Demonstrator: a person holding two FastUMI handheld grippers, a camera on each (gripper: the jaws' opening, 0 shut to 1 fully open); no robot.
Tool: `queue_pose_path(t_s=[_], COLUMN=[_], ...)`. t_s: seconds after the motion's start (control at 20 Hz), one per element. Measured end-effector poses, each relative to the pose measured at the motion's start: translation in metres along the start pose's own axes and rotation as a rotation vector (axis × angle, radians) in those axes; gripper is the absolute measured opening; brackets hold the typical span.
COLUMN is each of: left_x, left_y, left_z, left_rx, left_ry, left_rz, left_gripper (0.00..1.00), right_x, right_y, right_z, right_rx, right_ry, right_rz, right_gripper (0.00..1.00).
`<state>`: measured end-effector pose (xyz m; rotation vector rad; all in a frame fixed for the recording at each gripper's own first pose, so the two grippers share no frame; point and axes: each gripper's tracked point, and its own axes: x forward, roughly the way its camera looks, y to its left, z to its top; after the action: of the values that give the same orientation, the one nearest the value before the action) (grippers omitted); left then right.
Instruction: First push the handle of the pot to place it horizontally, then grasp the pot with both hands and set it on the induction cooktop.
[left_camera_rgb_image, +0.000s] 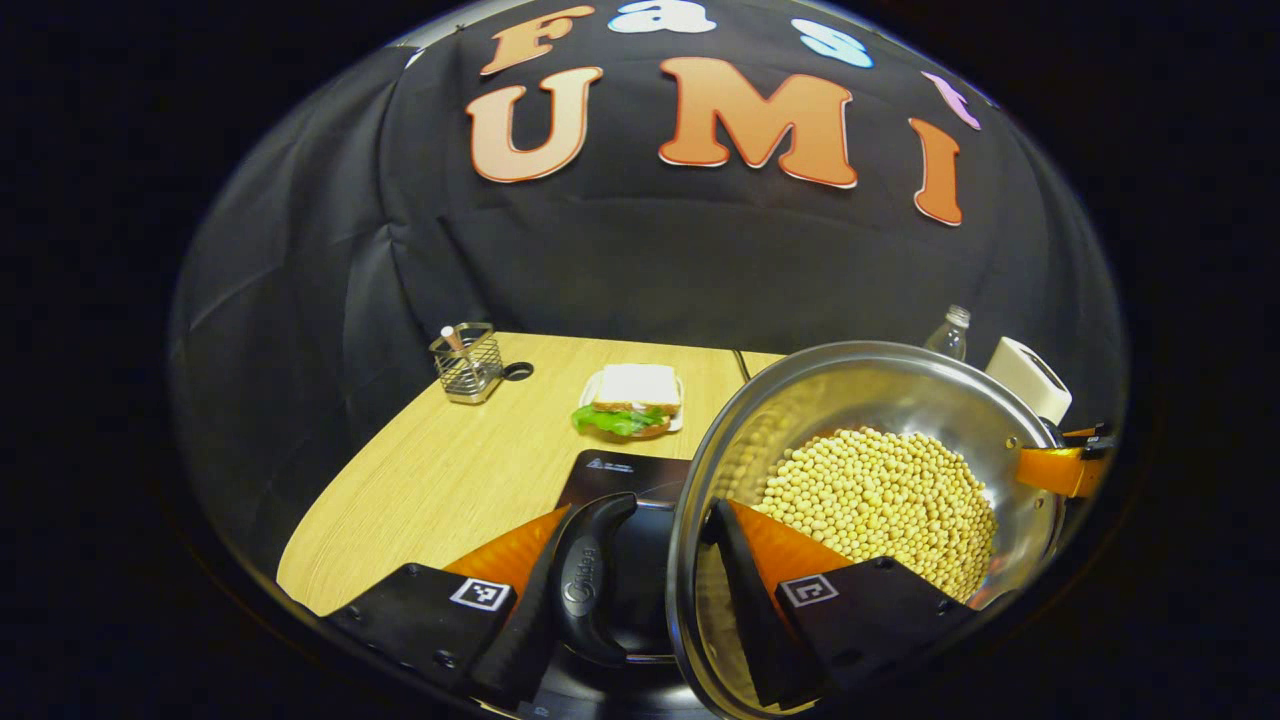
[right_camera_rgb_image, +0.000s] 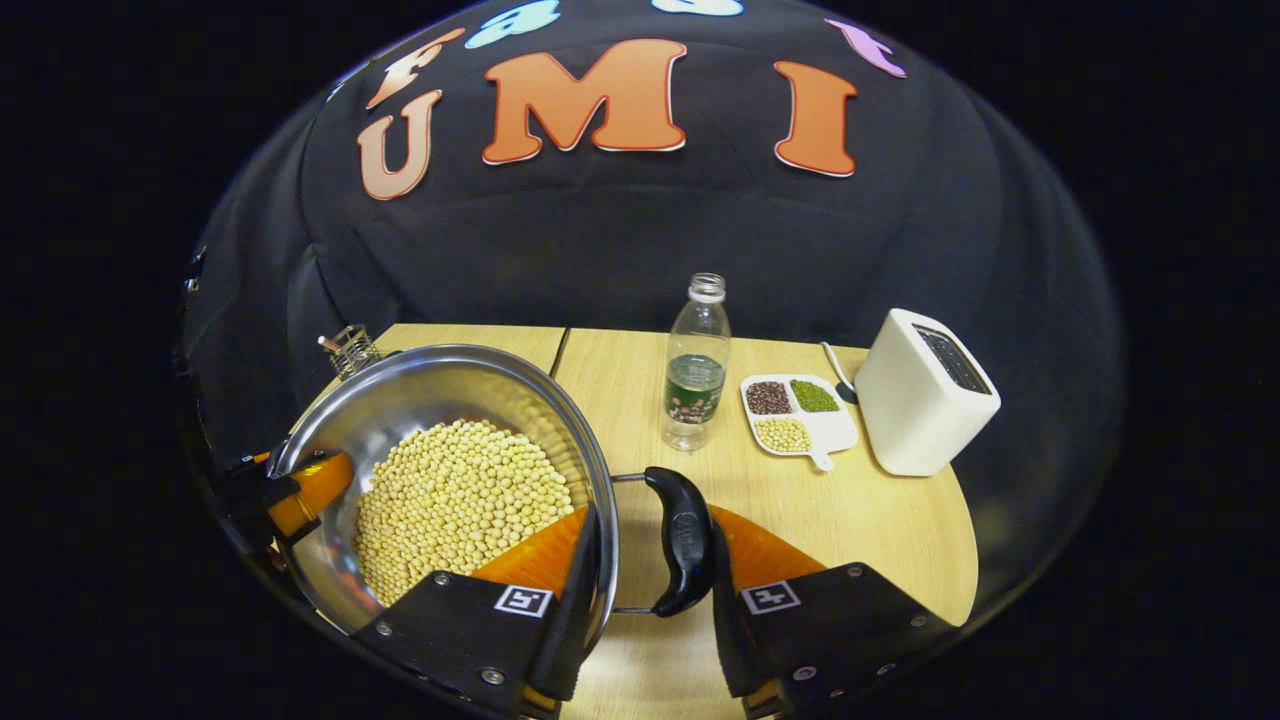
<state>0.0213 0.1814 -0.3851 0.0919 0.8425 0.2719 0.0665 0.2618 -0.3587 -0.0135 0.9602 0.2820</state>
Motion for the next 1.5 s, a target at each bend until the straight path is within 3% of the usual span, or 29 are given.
queue_pose_path(t_s=[0.05,0.25,0.3,0.35,0.55,0.65,1.25,1.3,1.35,1.5], left_x=[0.001,0.001,0.000,-0.002,-0.004,-0.004,-0.003,-0.003,-0.002,0.000], left_y=[0.010,0.046,0.053,0.057,0.047,0.046,0.049,0.050,0.049,0.048], left_z=[0.000,-0.003,-0.001,0.000,0.000,0.002,0.003,0.003,0.004,0.002], left_rx=[-0.002,-0.018,-0.019,-0.019,-0.002,0.005,-0.008,-0.005,-0.002,0.001], left_ry=[0.001,0.018,0.018,0.020,0.020,0.026,0.066,0.067,0.071,0.087], left_rz=[0.012,0.049,0.057,0.065,0.090,0.097,0.074,0.071,0.069,0.067], left_gripper=[0.80,0.83,0.83,0.83,0.83,0.80,0.83,0.83,0.83,0.83], right_x=[0.000,0.006,0.008,0.010,0.017,0.018,0.044,0.047,0.049,0.054], right_y=[0.009,0.042,0.049,0.055,0.073,0.070,0.083,0.083,0.083,0.082], right_z=[-0.003,-0.003,-0.003,-0.003,-0.010,-0.014,-0.031,-0.033,-0.035,-0.040], right_rx=[-0.018,-0.028,-0.032,-0.035,-0.028,-0.022,-0.022,-0.025,-0.026,-0.025], right_ry=[0.011,0.022,0.024,0.024,0.041,0.053,0.086,0.092,0.100,0.118], right_rz=[0.010,0.048,0.056,0.065,0.094,0.105,0.089,0.085,0.085,0.081], right_gripper=[0.54,0.54,0.50,0.54,0.55,0.55,0.55,0.50,0.54,0.55])
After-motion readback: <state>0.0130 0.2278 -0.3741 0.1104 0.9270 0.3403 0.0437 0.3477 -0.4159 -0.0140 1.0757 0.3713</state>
